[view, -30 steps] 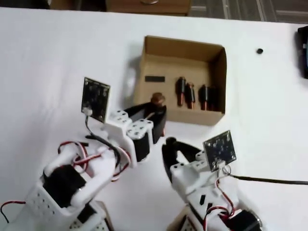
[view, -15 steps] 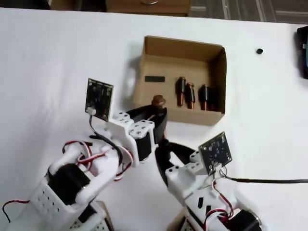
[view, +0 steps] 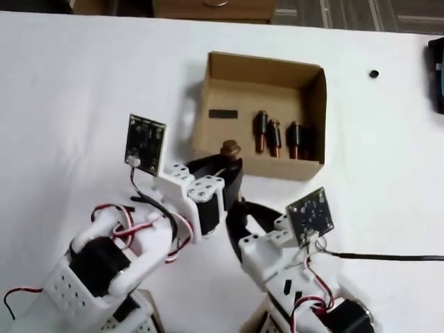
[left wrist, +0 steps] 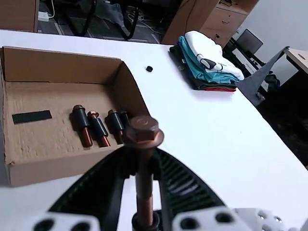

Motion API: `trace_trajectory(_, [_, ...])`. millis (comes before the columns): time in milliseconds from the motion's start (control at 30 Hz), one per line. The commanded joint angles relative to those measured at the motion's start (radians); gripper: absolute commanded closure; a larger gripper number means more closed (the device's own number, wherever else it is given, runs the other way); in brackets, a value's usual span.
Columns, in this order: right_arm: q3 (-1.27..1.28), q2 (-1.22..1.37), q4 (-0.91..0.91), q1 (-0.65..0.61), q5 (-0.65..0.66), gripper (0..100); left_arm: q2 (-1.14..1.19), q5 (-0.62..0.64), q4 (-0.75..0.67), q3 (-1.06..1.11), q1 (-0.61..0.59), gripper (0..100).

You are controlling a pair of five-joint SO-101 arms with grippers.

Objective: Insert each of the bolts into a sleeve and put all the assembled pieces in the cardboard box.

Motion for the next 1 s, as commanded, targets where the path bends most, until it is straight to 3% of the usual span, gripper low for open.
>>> trace_trajectory(0, [-0.005,-0.007,-0.039,0.018,-0.006,97.9,-0.02,0.015,0.003,-0.015,0.018,98])
trace_trajectory(333, [-0.011,-0.007,-0.068,0.018,-0.006,97.9,-0.02,0.011,0.066,0.021,0.031,97])
trace_trajectory(567, [-0.011,-0.007,-0.068,0.019,-0.006,97.9,-0.02,0.017,0.115,0.008,0.051,76])
trace_trajectory(867, [-0.023,-0.007,-0.085,0.038,-0.006,97.9,-0.014,0.009,0.155,0.024,0.046,74])
trace_trajectory(967, [-0.046,-0.002,-0.104,0.088,-0.006,97.9,-0.018,0.008,0.189,0.053,0.051,68])
